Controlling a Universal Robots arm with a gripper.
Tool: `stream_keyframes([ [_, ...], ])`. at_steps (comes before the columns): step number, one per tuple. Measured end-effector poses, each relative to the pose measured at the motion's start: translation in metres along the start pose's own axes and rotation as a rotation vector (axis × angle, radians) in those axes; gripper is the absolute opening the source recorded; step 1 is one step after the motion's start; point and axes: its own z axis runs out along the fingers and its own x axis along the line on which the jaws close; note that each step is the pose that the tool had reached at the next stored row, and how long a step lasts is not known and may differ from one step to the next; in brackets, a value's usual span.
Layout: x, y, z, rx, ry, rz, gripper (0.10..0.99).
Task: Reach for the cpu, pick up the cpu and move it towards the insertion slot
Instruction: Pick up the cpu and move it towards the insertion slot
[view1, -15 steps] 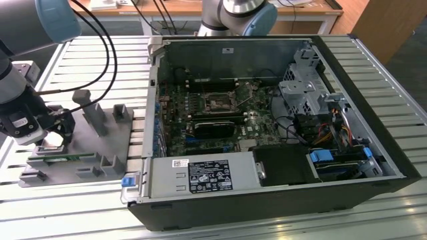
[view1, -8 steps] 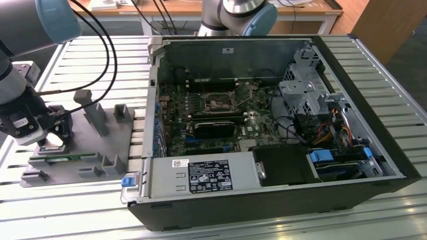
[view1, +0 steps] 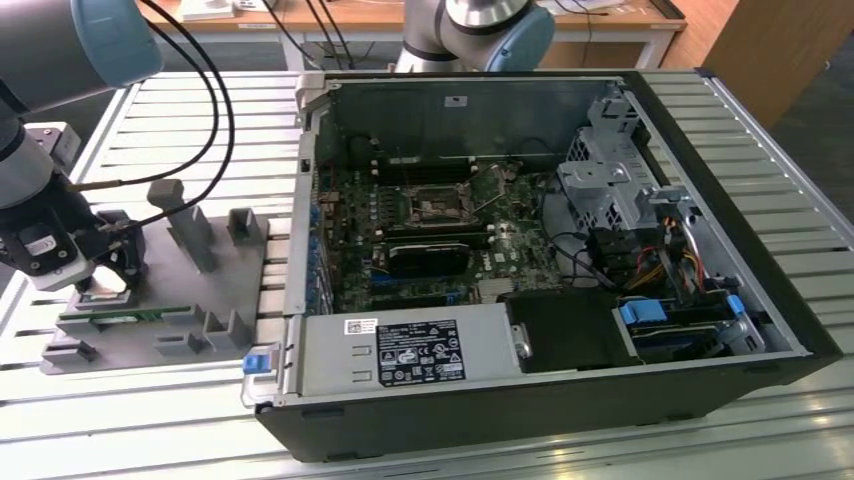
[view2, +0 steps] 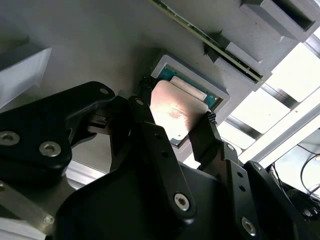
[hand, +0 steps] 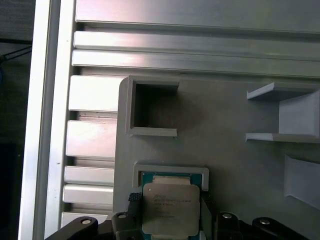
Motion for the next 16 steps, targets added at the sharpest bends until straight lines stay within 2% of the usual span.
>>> stream_keyframes([
  [13,0.0,0.0,-0.0008,0.0,0.0,0.0,0.549],
  [16,0.0001,0.0002,-0.0036,0.0,0.0002,0.0,0.545],
])
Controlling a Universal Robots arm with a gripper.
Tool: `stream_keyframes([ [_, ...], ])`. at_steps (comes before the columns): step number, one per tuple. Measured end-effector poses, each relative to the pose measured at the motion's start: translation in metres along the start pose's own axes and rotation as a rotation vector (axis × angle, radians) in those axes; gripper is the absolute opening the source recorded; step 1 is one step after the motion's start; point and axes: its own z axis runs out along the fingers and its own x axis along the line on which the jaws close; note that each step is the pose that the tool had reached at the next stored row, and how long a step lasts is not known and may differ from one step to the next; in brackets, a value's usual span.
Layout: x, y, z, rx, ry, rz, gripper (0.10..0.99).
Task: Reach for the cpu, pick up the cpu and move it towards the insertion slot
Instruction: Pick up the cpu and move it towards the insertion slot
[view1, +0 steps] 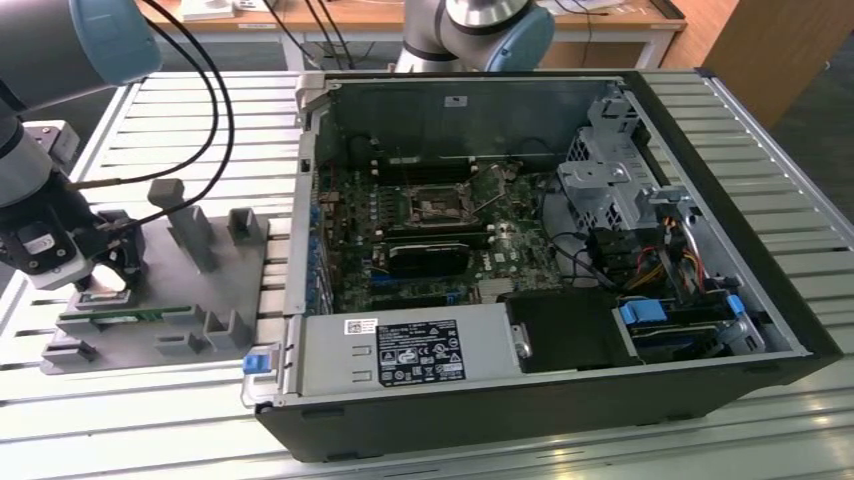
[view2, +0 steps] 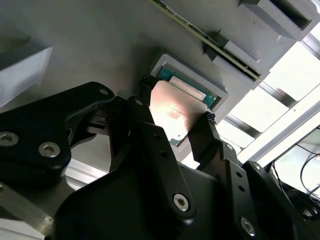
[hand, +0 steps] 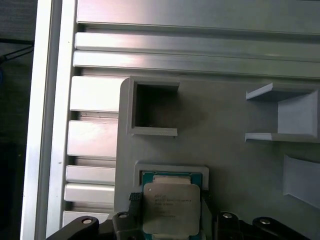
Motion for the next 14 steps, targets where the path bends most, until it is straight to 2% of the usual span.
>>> stream_keyframes([
  [5,0.0,0.0005,-0.0093,0.0,-0.0002,0.0,0.545],
  [14,0.0001,0.0005,-0.0119,0.0,0.0002,0.0,0.545],
])
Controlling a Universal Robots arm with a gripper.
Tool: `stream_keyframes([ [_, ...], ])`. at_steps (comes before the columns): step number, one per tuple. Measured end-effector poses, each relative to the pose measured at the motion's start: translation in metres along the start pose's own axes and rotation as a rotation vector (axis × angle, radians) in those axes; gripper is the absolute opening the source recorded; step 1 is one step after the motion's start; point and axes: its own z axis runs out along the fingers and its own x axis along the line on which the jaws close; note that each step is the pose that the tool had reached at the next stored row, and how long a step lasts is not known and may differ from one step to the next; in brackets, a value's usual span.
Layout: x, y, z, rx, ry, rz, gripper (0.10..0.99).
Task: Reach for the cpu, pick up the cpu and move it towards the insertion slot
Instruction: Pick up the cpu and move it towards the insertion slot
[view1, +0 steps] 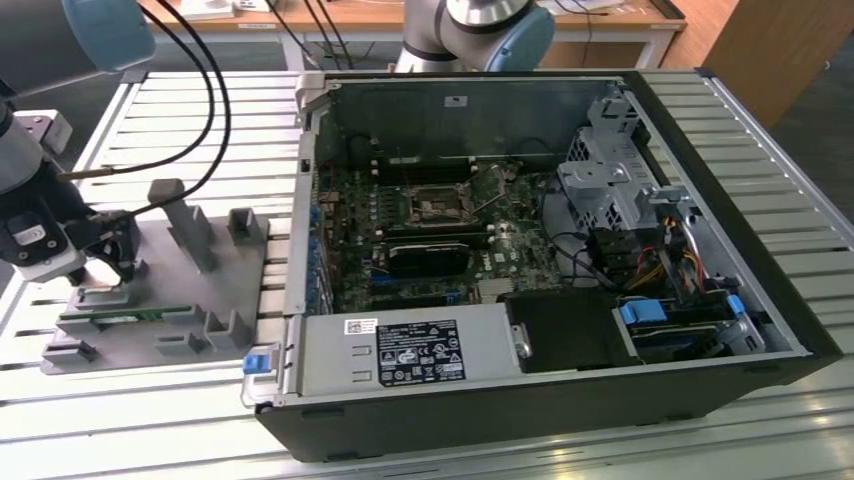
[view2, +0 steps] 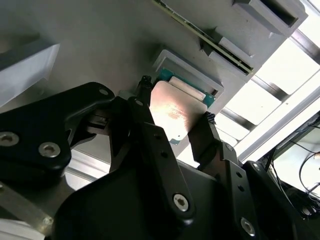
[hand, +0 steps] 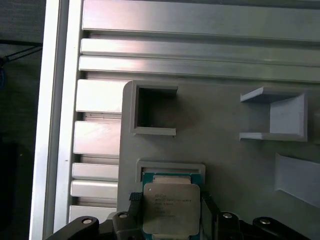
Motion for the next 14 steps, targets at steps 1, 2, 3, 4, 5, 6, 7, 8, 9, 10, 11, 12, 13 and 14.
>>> stream_keyframes([
  [1,0.0,0.0001,-0.0008,0.0,-0.0002,0.0,0.545],
  [2,0.0,0.0001,-0.0018,0.0,-0.0003,0.0,0.545],
  [3,0.0,0.0002,-0.0033,0.0,-0.0001,0.0,0.545],
  [4,0.0001,0.0003,-0.0051,0.0,-0.0002,0.0,0.545],
  [5,0.0001,0.0004,-0.0068,-0.001,-0.0004,0.0,0.545],
  [6,0.0001,0.0004,-0.0085,-0.001,-0.0003,0.0,0.545],
  [7,0.0002,0.0005,-0.01,-0.001,-0.0003,0.0,0.545],
  [8,0.0002,0.0006,-0.0115,-0.001,-0.0003,0.0,0.545],
  [9,0.0002,0.0007,-0.0128,-0.001,-0.0004,0.0,0.545],
  [10,0.0002,0.0007,-0.0142,-0.001,-0.0004,0.0,0.545],
  [11,0.0003,0.0008,-0.0157,-0.001,-0.0003,0.0,0.545],
  [12,0.0003,0.0009,-0.017,-0.001,-0.0003,0.0,0.545],
  [13,0.0003,0.0009,-0.0184,-0.001,-0.0004,0.0,0.545],
  [14,0.0003,0.001,-0.0198,-0.001,-0.0004,0.0,0.545],
])
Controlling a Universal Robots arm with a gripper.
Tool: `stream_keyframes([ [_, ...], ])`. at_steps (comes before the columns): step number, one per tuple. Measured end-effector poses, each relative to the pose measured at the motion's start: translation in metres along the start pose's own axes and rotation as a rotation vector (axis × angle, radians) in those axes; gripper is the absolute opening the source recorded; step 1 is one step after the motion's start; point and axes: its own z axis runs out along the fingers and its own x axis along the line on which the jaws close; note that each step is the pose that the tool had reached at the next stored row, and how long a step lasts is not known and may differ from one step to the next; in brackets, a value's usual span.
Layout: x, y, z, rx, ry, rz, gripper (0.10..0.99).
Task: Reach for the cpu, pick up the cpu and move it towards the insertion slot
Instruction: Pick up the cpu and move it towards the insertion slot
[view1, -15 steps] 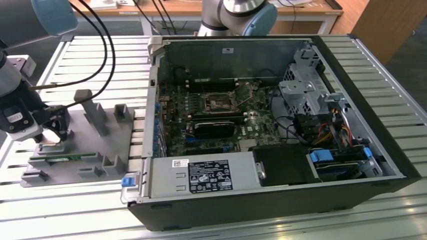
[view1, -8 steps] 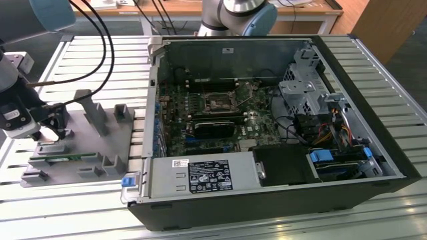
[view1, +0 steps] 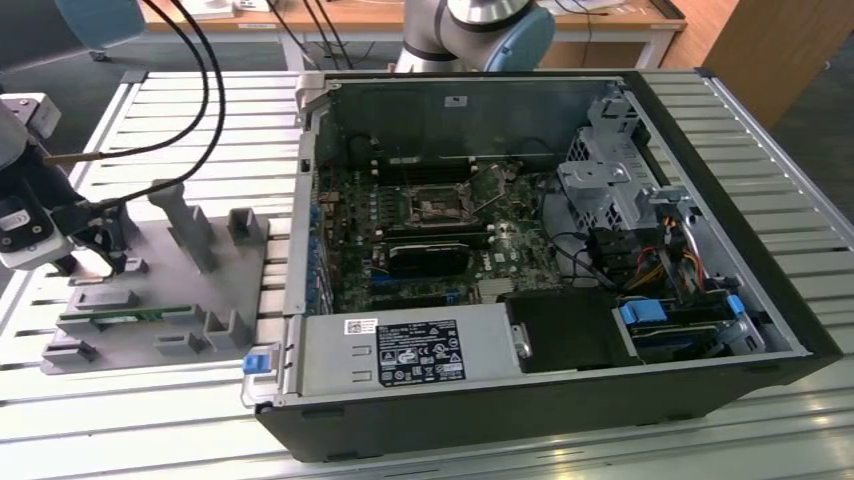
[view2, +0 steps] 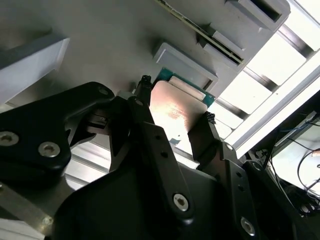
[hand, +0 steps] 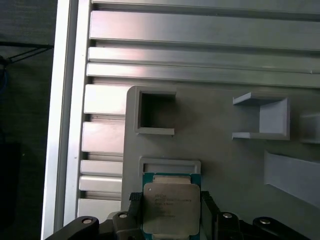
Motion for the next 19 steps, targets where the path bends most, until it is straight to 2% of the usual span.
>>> stream_keyframes([
  [11,0.0002,0.0011,-0.0221,-0.003,0.0,0.0,0.545],
  [19,0.0003,0.0017,-0.0349,-0.006,-0.0001,0.0,0.545],
])
